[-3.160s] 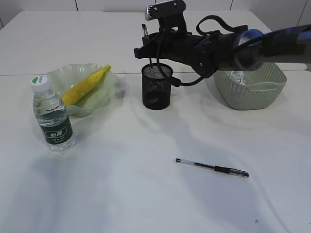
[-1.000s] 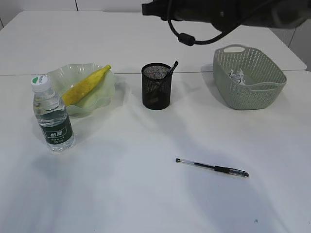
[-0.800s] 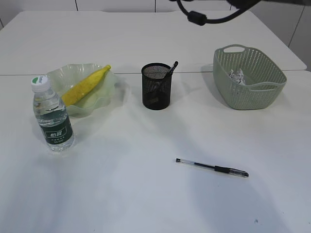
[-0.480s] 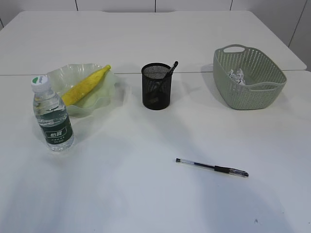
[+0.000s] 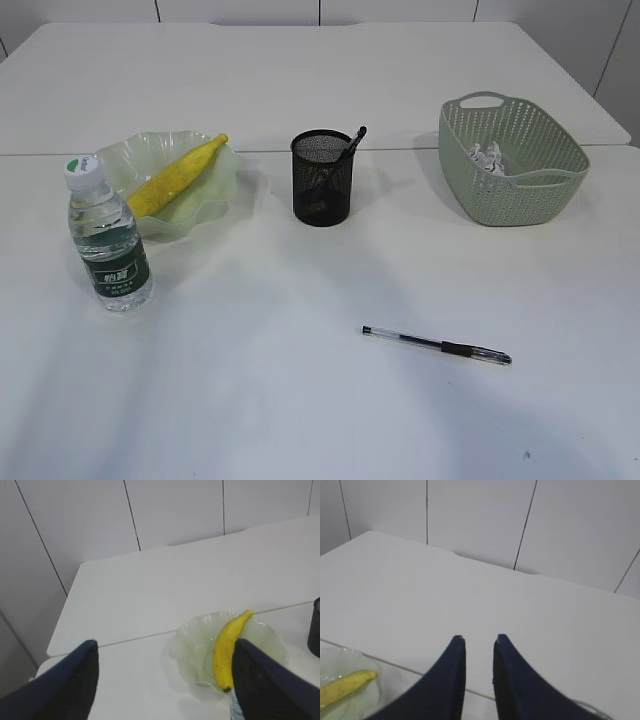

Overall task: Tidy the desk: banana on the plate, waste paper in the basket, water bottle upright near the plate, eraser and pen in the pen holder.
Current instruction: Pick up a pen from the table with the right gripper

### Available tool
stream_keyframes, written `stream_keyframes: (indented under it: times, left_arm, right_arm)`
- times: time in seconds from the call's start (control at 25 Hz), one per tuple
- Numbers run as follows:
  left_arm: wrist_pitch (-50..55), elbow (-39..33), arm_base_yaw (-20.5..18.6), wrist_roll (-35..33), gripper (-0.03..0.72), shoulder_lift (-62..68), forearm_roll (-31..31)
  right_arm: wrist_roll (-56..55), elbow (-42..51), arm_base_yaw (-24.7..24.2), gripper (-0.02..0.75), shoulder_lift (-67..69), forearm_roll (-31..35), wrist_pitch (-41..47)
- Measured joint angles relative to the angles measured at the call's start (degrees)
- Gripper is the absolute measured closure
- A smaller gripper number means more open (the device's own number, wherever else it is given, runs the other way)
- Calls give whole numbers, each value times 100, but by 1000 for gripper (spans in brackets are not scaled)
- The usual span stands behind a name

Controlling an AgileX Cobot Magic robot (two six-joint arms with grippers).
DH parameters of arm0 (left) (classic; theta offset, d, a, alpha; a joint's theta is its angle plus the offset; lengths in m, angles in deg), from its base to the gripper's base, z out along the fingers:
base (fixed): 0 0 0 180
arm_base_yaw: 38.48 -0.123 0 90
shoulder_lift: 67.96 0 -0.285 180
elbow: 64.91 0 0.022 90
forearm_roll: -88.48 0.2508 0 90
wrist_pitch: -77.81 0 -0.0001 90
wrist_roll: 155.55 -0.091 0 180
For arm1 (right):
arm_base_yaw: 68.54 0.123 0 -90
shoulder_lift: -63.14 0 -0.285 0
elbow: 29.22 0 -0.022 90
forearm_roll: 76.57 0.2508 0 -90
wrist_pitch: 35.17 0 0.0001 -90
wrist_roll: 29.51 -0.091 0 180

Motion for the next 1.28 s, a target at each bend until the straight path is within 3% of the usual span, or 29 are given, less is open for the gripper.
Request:
stream_keyframes:
  times: [0.44,0.8,1.28]
  left_arm:
    - [-286,0,0,0,97,0,0]
    - [-286,0,0,0,97,0,-10]
    - [-318,0,0,0,97,0,-10]
  right_arm:
    - [-461,0,0,591,-186,393,1384]
    - [-761,456,0,590,-247,391,1498]
    - [-1871,2259,0,591,-835,255,902]
